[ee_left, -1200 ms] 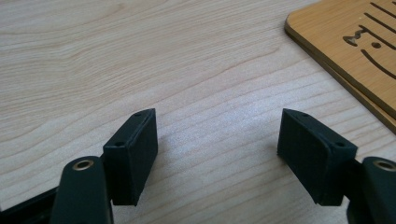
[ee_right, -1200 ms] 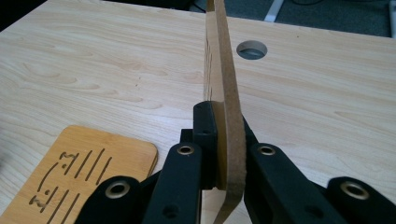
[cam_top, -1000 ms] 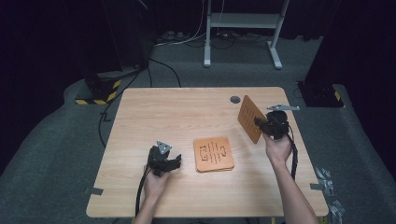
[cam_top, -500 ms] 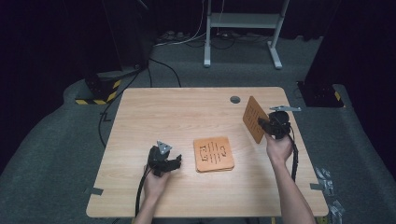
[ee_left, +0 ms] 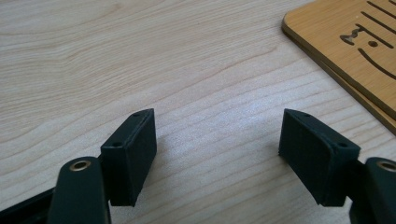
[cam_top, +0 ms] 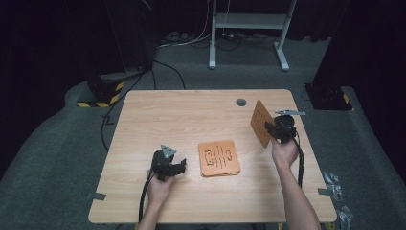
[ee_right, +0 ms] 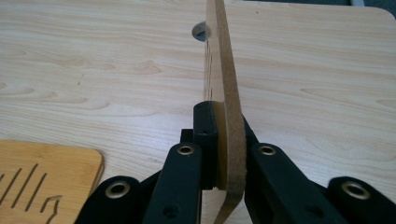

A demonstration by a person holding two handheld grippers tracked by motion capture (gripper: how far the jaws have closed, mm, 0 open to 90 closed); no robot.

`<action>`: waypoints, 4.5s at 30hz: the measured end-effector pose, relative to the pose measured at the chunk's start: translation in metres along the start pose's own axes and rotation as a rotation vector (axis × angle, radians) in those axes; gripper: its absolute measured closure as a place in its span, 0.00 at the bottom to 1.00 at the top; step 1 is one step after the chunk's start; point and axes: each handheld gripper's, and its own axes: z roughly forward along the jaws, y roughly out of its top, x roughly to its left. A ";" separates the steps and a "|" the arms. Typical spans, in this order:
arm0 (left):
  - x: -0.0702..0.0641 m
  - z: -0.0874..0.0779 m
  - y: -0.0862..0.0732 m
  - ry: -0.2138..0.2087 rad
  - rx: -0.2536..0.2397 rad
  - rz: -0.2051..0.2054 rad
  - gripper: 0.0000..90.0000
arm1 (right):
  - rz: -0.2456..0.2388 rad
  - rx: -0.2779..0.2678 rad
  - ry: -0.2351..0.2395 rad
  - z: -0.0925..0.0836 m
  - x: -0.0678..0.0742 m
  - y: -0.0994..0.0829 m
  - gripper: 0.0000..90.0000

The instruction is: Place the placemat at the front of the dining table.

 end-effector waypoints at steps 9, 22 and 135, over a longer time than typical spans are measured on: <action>0.000 0.001 0.001 -0.003 0.002 0.009 0.30 | 0.008 0.018 -0.019 0.008 -0.007 -0.006 0.92; 0.000 0.001 0.001 -0.002 0.003 0.006 0.30 | 0.061 0.034 -0.089 0.019 -0.023 -0.018 0.77; -0.001 0.001 0.001 -0.005 0.002 0.009 0.30 | 0.011 -0.096 0.150 -0.058 -0.008 -0.064 0.38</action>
